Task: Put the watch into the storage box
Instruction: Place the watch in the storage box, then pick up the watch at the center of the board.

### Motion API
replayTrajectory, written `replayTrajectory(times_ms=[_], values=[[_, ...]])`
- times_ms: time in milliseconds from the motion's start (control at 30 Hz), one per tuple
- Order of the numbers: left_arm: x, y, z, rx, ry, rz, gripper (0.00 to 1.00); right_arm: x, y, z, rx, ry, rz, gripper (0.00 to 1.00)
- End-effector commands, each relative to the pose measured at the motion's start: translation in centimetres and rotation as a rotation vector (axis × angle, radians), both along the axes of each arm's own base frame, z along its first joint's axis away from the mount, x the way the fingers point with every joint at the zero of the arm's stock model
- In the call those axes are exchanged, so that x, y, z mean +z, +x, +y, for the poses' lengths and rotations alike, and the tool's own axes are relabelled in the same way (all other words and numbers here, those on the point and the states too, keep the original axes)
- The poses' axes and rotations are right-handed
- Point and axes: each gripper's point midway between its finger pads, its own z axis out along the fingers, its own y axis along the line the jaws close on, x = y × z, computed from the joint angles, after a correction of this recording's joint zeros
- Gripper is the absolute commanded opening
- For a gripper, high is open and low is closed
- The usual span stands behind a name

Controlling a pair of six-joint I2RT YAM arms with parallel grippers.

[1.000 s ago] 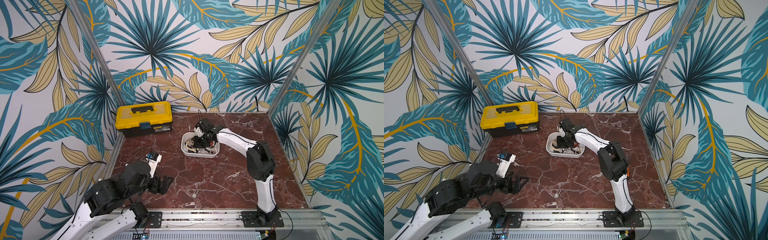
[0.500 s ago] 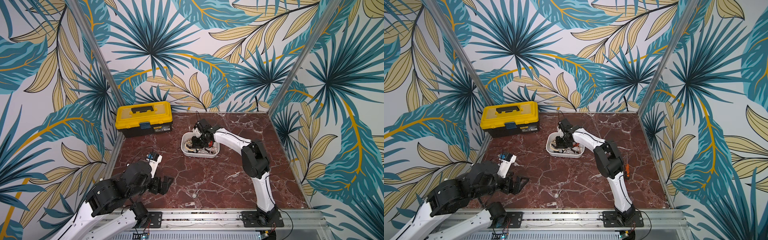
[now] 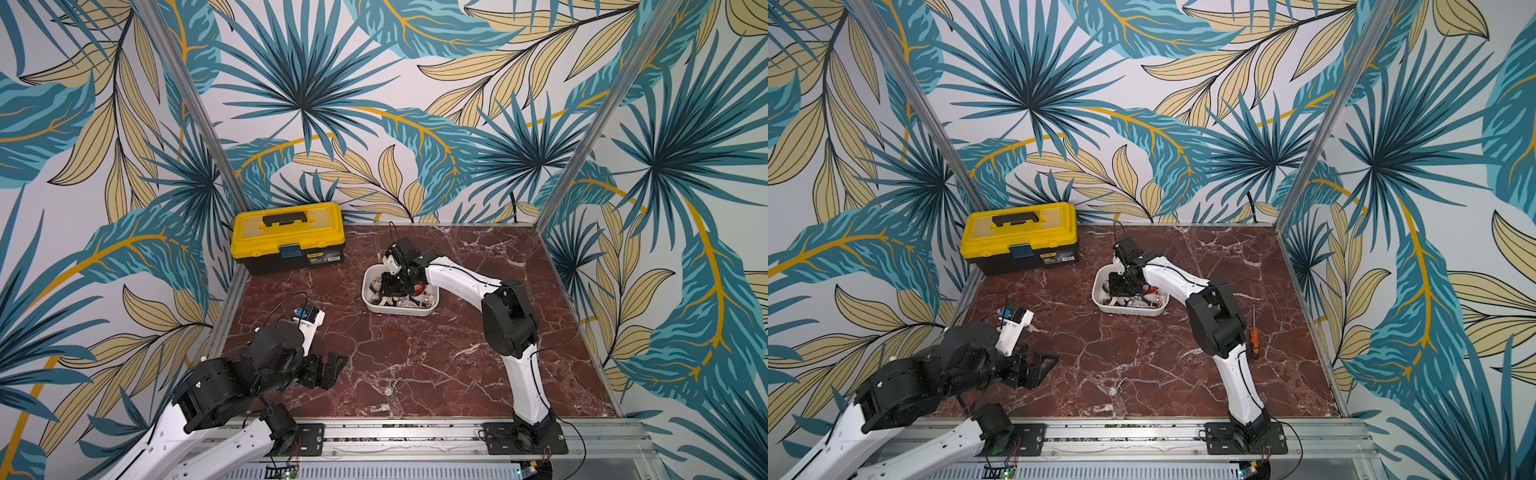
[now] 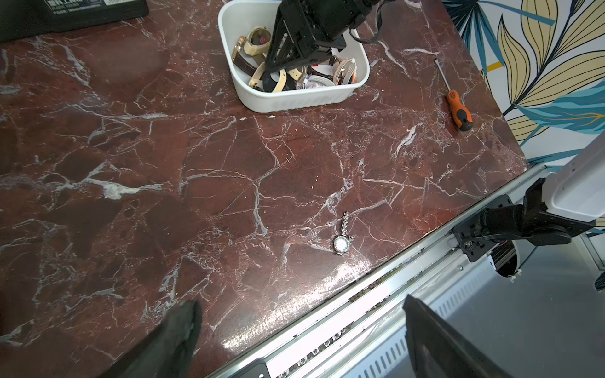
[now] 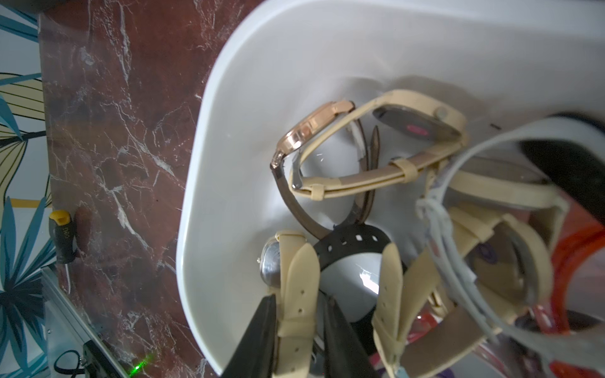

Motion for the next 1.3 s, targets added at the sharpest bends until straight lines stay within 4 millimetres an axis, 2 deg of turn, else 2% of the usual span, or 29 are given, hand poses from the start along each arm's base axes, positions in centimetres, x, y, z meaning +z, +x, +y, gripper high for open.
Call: replayTrajectory(times_ms=[0, 467, 933, 1067, 1167, 1200, 1267], values=[[-0.6, 0.3, -0.2, -0.007, 0.012, -0.007, 1.0, 0.1, 0.1, -0.3, -0.008, -0.016, -0.016, 0.3], [-0.5, 0.3, -0.3, -0.006, 0.005, -0.012, 1.0, 3.3, -0.7, -1.3, -0.022, 0.007, -0.078, 0.4], [-0.7, 0.5, -0.5, -0.006, 0.008, -0.008, 1.0, 5.1, -1.4, -2.0, -0.033, 0.028, -0.109, 0.41], [-1.0, 1.1, -1.1, -0.004, 0.01, -0.003, 1.0, 5.9, -2.7, -2.8, -0.031, 0.043, -0.113, 0.44], [-1.4, 1.5, -2.2, -0.019, -0.018, 0.003, 1.0, 6.7, -4.7, -4.0, -0.03, 0.056, -0.12, 0.5], [-1.6, 1.6, -2.6, -0.026, -0.028, 0.004, 1.0, 6.9, -5.4, -4.5, -0.033, 0.056, -0.121, 0.53], [-2.2, 1.9, -3.8, -0.046, -0.054, 0.018, 1.0, 7.1, -7.2, -5.7, -0.037, 0.064, -0.119, 0.66]])
